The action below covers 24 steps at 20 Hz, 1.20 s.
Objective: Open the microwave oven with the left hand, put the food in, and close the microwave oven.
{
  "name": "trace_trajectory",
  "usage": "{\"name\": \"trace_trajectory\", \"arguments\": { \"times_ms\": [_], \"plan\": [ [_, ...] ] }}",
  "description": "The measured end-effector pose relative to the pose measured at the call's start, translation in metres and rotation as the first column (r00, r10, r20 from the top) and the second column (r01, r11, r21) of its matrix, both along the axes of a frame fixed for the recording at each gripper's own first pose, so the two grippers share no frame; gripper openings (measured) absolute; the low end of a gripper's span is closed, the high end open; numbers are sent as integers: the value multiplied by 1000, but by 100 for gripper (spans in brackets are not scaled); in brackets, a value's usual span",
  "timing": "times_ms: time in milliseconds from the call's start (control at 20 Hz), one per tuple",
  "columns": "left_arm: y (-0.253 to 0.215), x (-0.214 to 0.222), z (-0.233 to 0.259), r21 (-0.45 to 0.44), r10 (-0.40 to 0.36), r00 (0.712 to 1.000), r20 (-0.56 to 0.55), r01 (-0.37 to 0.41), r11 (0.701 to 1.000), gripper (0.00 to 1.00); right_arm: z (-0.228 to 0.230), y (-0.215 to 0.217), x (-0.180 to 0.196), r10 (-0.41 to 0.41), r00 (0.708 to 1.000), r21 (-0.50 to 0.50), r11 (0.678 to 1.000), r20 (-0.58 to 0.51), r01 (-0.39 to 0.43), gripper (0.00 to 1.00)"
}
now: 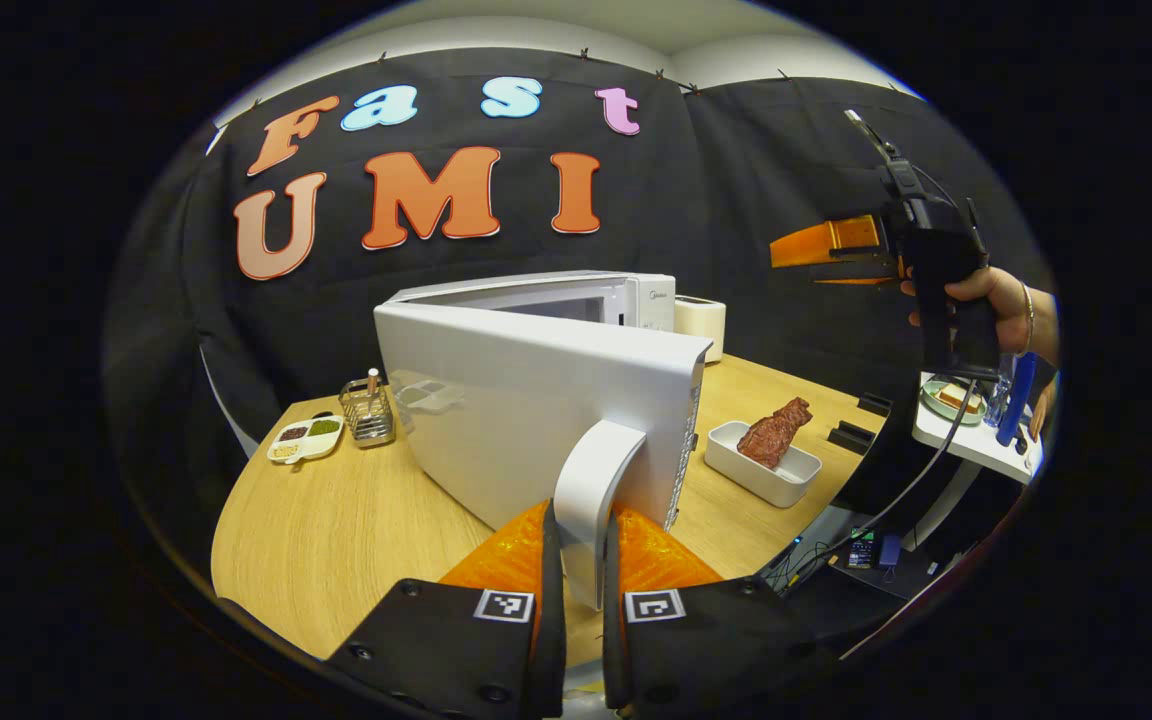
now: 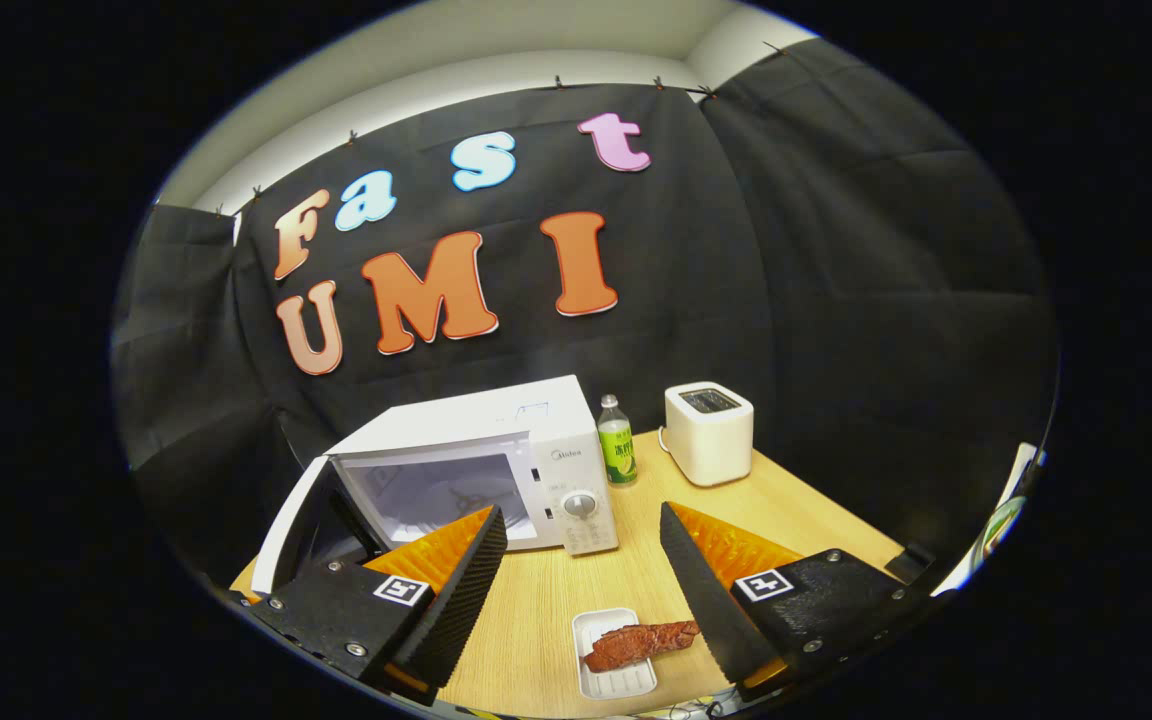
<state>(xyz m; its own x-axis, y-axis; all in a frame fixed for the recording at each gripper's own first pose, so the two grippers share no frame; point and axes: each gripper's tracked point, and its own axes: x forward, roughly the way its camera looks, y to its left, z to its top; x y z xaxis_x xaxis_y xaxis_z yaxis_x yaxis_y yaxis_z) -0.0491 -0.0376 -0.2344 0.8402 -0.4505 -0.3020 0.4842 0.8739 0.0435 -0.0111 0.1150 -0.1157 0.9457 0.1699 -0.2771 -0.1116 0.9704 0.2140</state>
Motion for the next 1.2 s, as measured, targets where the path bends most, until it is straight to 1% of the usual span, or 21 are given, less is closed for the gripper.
{"name": "trace_trajectory", "arguments": {
  "times_ms": [150, 200, 300, 350, 400, 450, 500, 550, 600, 650, 700, 750, 800, 850, 900, 950, 1000, 1050, 1100, 1150, 1200],
  "plan": [
    [32, -5, -5, -16, 48, 999, -15, -48, 999, 19, -25, -13, 3, -55, 998, 79, 995, -44, 58, 95],
    [41, -10, -9, -29, 66, 997, -35, -67, 997, 27, -35, -18, 5, -74, 995, 108, 991, -65, 81, 94],
    [61, -21, -16, -36, 110, 992, -56, -112, 993, 32, -50, -28, 8, -114, 988, 161, 978, -99, 130, 95],
    [70, -28, -18, -36, 130, 989, -64, -132, 991, 42, -56, -33, 10, -134, 985, 181, 972, -107, 152, 95],
    [77, -35, -16, -36, 149, 987, -65, -151, 988, 67, -62, -39, 10, -153, 982, 198, 965, -114, 173, 95],
    [86, -42, -13, -35, 168, 984, -62, -171, 985, 79, -68, -44, 11, -167, 979, 218, 957, -121, 190, 94],
    [93, -46, -9, -35, 185, 981, -57, -187, 982, 94, -74, -46, 12, -178, 975, 236, 949, -135, 207, 94],
    [101, -49, -6, -32, 209, 977, -51, -211, 977, 96, -82, -49, 13, -185, 971, 259, 940, -153, 220, 95],
    [109, -51, 0, -34, 234, 971, -44, -235, 971, 95, -89, -50, 13, -191, 967, 281, 931, -171, 234, 95],
    [117, -55, 4, -43, 257, 966, -39, -258, 965, 100, -95, -54, 16, -205, 962, 311, 916, -182, 254, 95],
    [124, -57, 12, -58, 280, 959, -37, -281, 958, 96, -100, -59, 17, -222, 955, 346, 896, -195, 279, 95],
    [132, -57, 19, -73, 301, 953, -33, -303, 950, 96, -103, -63, 19, -234, 950, 387, 872, -205, 299, 95],
    [140, -57, 26, -88, 326, 945, -27, -327, 941, 100, -106, -64, 21, -239, 947, 423, 851, -215, 311, 95],
    [149, -57, 33, -108, 352, 936, -25, -352, 930, 100, -113, -63, 21, -232, 945, 445, 839, -229, 314, 95],
    [156, -57, 41, -129, 378, 925, -22, -378, 917, 96, -122, -61, 19, -229, 942, 450, 834, -244, 319, 95],
    [164, -55, 46, -143, 407, 913, -26, -406, 903, 100, -129, -61, 19, -229, 940, 451, 831, -255, 325, 94],
    [174, -54, 49, -148, 440, 897, -34, -440, 886, 96, -134, -60, 17, -231, 936, 454, 826, -266, 333, 94],
    [180, -50, 55, -156, 458, 888, -35, -457, 876, 99, -139, -59, 16, -231, 933, 462, 819, -277, 340, 94],
    [183, -48, 64, -168, 467, 884, -27, -465, 869, 96, -144, -56, 15, -226, 930, 471, 813, -288, 343, 94],
    [186, -46, 74, -175, 478, 878, -11, -472, 864, 96, -150, -54, 13, -219, 928, 478, 807, -302, 346, 94],
    [190, -43, 82, -176, 486, 874, 7, -478, 861, 99, -156, -50, 10, -213, 925, 482, 803, -315, 350, 94]
  ]
}}
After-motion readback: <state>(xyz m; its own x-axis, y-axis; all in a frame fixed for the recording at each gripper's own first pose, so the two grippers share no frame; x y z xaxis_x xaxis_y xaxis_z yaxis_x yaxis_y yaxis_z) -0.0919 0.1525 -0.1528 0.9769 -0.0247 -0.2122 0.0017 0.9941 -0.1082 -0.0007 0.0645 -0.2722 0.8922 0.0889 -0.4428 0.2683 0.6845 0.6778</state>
